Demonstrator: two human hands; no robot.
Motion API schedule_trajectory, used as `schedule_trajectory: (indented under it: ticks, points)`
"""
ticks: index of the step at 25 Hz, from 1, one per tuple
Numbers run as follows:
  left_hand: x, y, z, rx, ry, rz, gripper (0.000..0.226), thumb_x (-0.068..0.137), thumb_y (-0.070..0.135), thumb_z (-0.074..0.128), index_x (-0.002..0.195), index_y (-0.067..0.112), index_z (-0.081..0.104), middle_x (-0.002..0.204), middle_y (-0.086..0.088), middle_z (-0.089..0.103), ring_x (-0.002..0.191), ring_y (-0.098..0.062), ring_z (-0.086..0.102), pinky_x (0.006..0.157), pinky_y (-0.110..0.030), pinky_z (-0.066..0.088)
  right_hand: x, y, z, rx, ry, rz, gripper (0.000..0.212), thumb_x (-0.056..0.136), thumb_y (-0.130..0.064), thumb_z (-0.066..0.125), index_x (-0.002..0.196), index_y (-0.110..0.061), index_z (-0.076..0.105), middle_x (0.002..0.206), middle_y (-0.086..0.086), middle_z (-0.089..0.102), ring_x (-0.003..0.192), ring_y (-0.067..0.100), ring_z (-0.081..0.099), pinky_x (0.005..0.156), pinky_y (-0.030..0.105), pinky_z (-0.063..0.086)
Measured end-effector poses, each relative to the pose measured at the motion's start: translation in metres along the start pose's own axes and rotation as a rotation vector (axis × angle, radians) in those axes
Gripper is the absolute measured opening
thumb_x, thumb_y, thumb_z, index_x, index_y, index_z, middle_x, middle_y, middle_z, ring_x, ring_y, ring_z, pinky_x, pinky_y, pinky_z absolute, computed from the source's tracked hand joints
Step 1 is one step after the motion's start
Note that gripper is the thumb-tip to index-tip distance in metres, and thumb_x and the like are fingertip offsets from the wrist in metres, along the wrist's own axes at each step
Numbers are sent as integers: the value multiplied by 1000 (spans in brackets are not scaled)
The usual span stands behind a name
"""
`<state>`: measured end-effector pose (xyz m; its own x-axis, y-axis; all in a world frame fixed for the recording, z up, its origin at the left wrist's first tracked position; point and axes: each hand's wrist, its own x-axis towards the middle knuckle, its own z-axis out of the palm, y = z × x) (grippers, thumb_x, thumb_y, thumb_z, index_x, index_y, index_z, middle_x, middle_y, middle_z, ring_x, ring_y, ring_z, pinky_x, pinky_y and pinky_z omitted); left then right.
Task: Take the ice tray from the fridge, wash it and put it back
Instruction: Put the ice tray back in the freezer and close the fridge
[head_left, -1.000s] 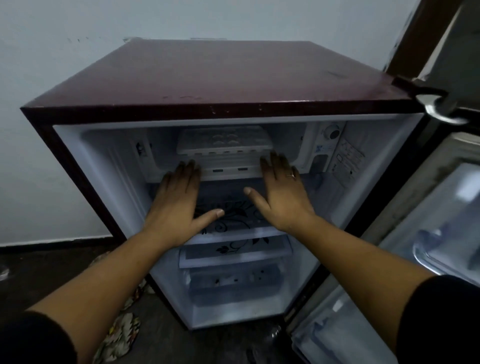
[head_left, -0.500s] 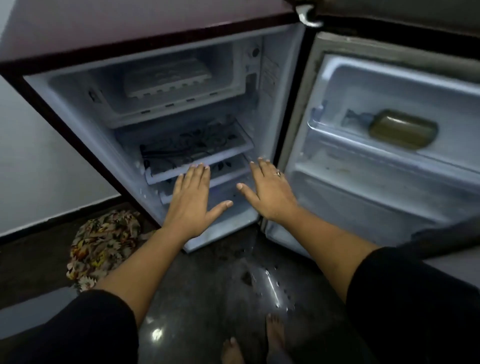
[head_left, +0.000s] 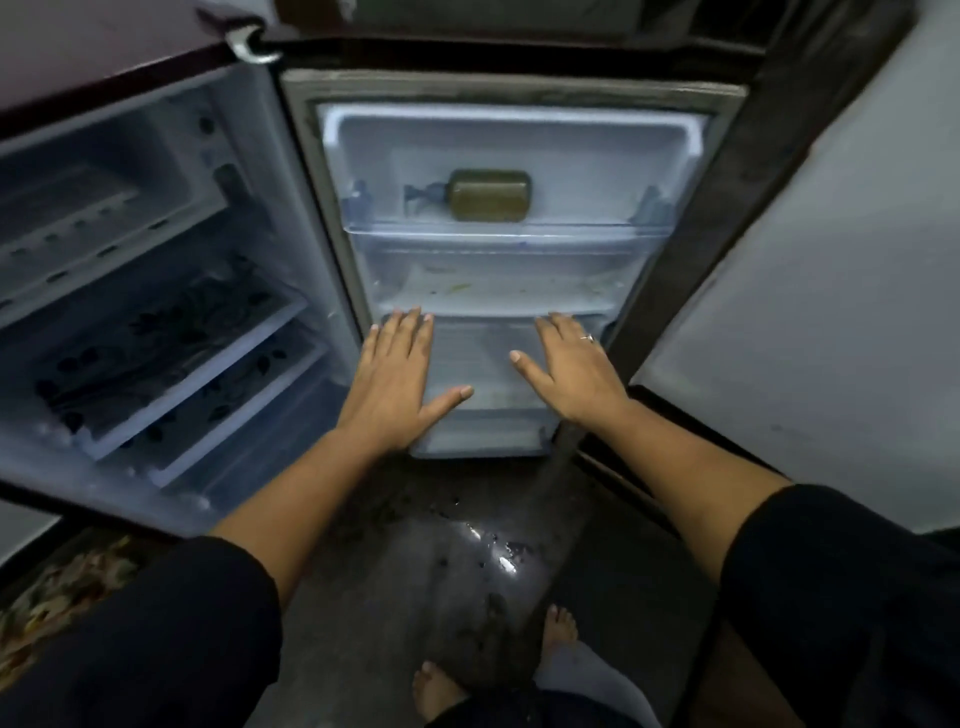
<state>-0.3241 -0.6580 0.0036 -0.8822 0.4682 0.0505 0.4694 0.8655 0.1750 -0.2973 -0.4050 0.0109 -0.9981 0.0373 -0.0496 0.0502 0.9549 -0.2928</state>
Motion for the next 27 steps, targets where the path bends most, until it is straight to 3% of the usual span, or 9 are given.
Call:
schedule_trajectory:
  ticks: [4,11,15,20,27]
  points:
    - [56,55,-30,33,89,119,110,91,86,18,168,8,12,177,-14,6,164,-31,1,133,-51,3,1,56,-57,31,139,71,75,104,-59,44,157,-5,37,164,21,34,154,35,28,125,48,27]
    - [154,141,-95,124,287,224,106,95,83,23,168,6,13,177,-16,7,164,-32,2,133,-52,6,26,124,-160,133,338,75,81,103,-64,41,163,-11,27,170,13,26,158,29,19,127,43,20]
    - [212,163,-132,215,363,175,108,94,85,17,168,5,14,176,-17,10,164,-33,3,132,-54,9,66,136,-207,144,400,-4,83,103,-64,42,165,-13,20,172,10,21,159,25,15,127,41,19]
    - [256,170,-151,260,313,49,112,91,87,19,167,5,15,175,-16,17,163,-33,11,131,-54,10,117,146,-238,150,398,-61,90,101,-66,45,166,-13,13,174,12,11,161,27,9,128,44,15]
    - [253,166,-140,278,336,25,111,92,89,17,168,8,16,174,-13,22,162,-29,15,132,-51,8,118,159,-228,157,380,-113,87,100,-66,47,165,-17,18,174,4,8,157,31,23,121,50,31]
